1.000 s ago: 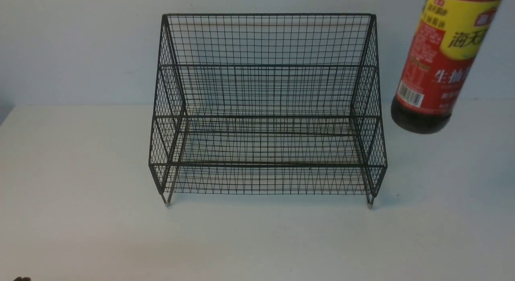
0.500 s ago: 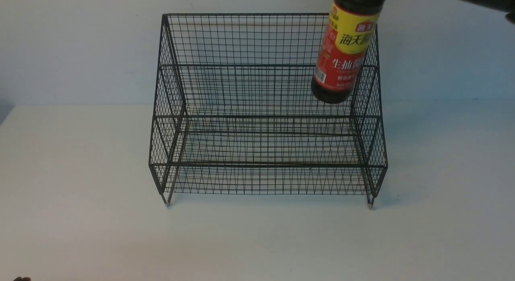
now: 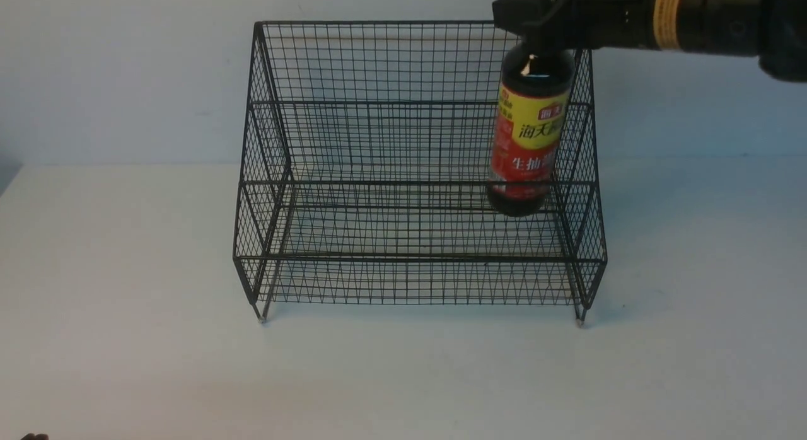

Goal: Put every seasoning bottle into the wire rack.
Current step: Use the right arm to put the condiment bottle back on the shelf

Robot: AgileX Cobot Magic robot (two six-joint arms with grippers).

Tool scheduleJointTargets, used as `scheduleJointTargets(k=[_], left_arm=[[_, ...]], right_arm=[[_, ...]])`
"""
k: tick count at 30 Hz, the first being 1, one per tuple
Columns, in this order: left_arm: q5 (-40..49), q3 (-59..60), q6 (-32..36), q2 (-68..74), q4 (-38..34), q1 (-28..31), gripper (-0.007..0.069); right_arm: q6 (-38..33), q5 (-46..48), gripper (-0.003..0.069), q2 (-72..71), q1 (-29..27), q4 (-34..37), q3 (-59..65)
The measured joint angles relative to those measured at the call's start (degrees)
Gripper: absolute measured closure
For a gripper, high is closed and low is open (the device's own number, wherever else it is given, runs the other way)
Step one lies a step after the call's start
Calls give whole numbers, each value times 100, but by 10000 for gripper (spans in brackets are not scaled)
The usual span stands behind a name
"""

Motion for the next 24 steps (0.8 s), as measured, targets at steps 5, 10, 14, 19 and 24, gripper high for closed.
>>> scheduleJointTargets(k=[5,10,14,19,24], left_arm=[[0,0,0,0,0,0,637],[0,0,0,0,0,0,637],[0,0,0,0,0,0,637],[0,0,0,0,0,0,637],[0,0,0,0,0,0,637]], right_arm=[[341,-158,389,7,0,0,37],[426,-58,389,33,0,0,90],[441,-35,389,153,0,0,96],[453,-33,389,469,0,0,108],[446,-52,389,580,2,0,102]])
